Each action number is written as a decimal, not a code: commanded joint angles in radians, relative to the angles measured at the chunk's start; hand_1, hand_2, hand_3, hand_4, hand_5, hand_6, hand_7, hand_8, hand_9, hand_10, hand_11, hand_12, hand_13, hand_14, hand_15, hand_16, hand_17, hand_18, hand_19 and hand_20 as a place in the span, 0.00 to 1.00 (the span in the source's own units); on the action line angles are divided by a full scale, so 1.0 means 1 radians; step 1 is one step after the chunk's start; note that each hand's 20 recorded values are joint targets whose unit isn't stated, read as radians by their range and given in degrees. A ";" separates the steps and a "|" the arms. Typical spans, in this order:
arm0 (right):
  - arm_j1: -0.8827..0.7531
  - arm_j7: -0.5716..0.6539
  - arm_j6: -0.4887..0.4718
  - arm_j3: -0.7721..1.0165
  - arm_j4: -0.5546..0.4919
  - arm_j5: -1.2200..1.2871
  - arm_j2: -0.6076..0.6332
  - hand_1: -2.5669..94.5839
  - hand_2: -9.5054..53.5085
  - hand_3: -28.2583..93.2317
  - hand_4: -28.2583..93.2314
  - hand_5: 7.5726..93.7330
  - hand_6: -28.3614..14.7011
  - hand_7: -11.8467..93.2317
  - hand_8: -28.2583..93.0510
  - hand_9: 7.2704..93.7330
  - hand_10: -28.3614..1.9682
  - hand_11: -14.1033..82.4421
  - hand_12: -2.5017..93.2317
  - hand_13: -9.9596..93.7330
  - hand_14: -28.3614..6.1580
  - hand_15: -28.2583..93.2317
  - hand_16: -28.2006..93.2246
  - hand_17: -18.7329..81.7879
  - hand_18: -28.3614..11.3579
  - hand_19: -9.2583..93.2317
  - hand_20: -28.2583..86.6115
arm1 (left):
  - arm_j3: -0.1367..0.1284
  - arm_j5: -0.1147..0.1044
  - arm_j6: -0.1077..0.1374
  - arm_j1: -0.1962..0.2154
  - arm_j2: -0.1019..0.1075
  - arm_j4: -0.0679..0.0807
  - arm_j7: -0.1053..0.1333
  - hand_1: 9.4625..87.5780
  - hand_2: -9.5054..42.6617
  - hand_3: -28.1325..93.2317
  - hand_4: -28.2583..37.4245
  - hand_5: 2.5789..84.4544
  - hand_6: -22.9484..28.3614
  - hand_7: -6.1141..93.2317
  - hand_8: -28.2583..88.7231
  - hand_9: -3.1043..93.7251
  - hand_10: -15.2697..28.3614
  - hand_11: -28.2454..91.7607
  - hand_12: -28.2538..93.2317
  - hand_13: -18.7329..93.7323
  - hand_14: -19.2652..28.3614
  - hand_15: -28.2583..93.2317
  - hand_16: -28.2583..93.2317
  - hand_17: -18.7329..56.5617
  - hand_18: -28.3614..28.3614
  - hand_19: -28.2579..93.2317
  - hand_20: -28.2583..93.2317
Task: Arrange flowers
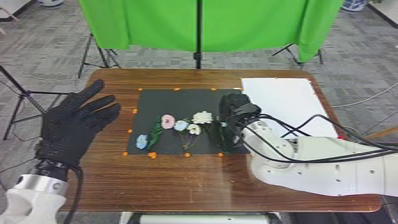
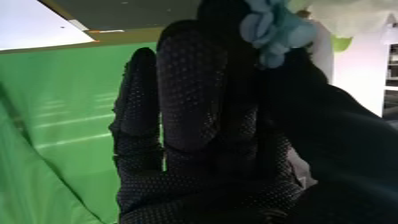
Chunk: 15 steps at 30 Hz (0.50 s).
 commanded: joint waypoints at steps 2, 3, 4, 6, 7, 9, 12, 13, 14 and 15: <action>-0.014 0.013 -0.032 0.011 -0.018 -0.016 0.006 0.44 0.00 0.87 0.00 0.75 0.73 0.27 0.19 0.92 0.68 0.38 0.26 0.86 0.72 0.74 0.38 0.51 0.30 0.95 0.36 | 0.002 0.003 -0.002 -0.009 -0.009 0.013 -0.034 0.16 0.33 0.86 0.00 0.38 0.62 0.21 0.16 0.34 0.82 0.47 0.32 0.36 0.99 0.66 0.15 0.13 0.95 0.72 0.35; -0.019 0.015 -0.042 0.019 -0.019 -0.019 0.006 0.44 0.00 0.88 0.00 0.75 0.73 0.27 0.18 0.92 0.67 0.38 0.25 0.86 0.72 0.74 0.38 0.51 0.30 0.95 0.36 | 0.003 0.002 0.001 -0.010 -0.009 0.013 -0.035 0.16 0.33 0.86 0.00 0.38 0.62 0.21 0.16 0.34 0.82 0.47 0.32 0.36 0.99 0.66 0.15 0.13 0.95 0.72 0.35; -0.022 0.017 -0.049 0.024 -0.020 -0.023 0.007 0.43 0.00 0.88 0.00 0.74 0.73 0.27 0.16 0.91 0.66 0.39 0.24 0.86 0.72 0.74 0.38 0.51 0.30 0.95 0.36 | 0.001 0.004 -0.003 -0.011 -0.011 0.013 -0.041 0.16 0.33 0.86 0.00 0.38 0.62 0.21 0.16 0.34 0.82 0.47 0.32 0.36 0.99 0.66 0.15 0.13 0.95 0.72 0.35; -0.025 0.020 -0.049 0.027 -0.024 -0.022 0.010 0.42 0.00 0.88 0.00 0.73 0.73 0.27 0.13 0.90 0.66 0.40 0.23 0.86 0.72 0.74 0.38 0.51 0.29 0.95 0.36 | 0.004 0.005 -0.005 -0.017 -0.011 0.015 -0.048 0.16 0.33 0.86 0.00 0.38 0.62 0.21 0.16 0.34 0.82 0.47 0.32 0.36 0.99 0.66 0.15 0.13 0.95 0.72 0.35; -0.024 0.021 -0.052 0.027 -0.026 -0.022 0.011 0.42 0.00 0.88 0.00 0.73 0.73 0.27 0.13 0.90 0.65 0.41 0.23 0.86 0.72 0.75 0.38 0.51 0.29 0.95 0.36 | 0.005 0.005 -0.005 -0.018 -0.011 0.016 -0.048 0.16 0.33 0.86 0.00 0.38 0.62 0.21 0.16 0.34 0.82 0.47 0.32 0.37 0.99 0.66 0.15 0.13 0.95 0.72 0.35; -0.025 0.029 -0.051 0.028 -0.026 -0.027 0.009 0.41 0.00 0.88 0.00 0.73 0.73 0.28 0.12 0.90 0.65 0.42 0.21 0.86 0.71 0.75 0.38 0.51 0.29 0.95 0.36 | 0.005 0.005 -0.002 -0.017 -0.011 0.015 -0.050 0.16 0.33 0.86 0.00 0.38 0.62 0.21 0.16 0.34 0.82 0.47 0.32 0.37 0.99 0.66 0.15 0.13 0.95 0.72 0.35; -0.022 0.033 -0.047 0.026 -0.029 -0.026 0.011 0.40 0.00 0.88 0.00 0.72 0.72 0.27 0.12 0.89 0.65 0.42 0.21 0.86 0.71 0.75 0.38 0.51 0.28 0.95 0.37 | 0.006 0.005 -0.001 -0.016 -0.012 0.015 -0.055 0.16 0.33 0.86 0.00 0.38 0.62 0.21 0.16 0.34 0.82 0.47 0.32 0.36 0.99 0.66 0.15 0.13 0.95 0.72 0.35; -0.029 0.035 -0.054 0.037 -0.030 -0.029 0.013 0.40 0.00 0.88 0.00 0.72 0.72 0.27 0.12 0.89 0.65 0.42 0.21 0.86 0.71 0.75 0.38 0.50 0.28 0.95 0.37 | 0.005 0.006 -0.001 -0.017 -0.013 0.016 -0.057 0.16 0.33 0.87 0.01 0.38 0.62 0.21 0.16 0.34 0.82 0.47 0.32 0.36 0.99 0.66 0.15 0.13 0.95 0.72 0.35; -0.020 0.040 -0.046 0.027 -0.030 -0.028 0.010 0.40 0.00 0.87 0.00 0.72 0.72 0.27 0.12 0.89 0.65 0.42 0.21 0.85 0.71 0.75 0.38 0.50 0.28 0.95 0.37 | 0.004 0.006 0.001 -0.013 -0.011 0.014 -0.052 0.16 0.33 0.87 0.01 0.38 0.62 0.21 0.16 0.34 0.82 0.47 0.32 0.36 0.99 0.66 0.15 0.13 0.95 0.72 0.35; -0.024 0.041 -0.046 0.031 -0.031 -0.033 0.011 0.39 0.00 0.87 0.00 0.72 0.72 0.27 0.12 0.89 0.64 0.42 0.21 0.85 0.71 0.75 0.38 0.50 0.28 0.95 0.37 | 0.005 0.006 -0.003 -0.017 -0.013 0.016 -0.060 0.16 0.33 0.87 0.01 0.38 0.62 0.21 0.16 0.34 0.82 0.47 0.32 0.36 0.99 0.66 0.15 0.13 0.95 0.72 0.35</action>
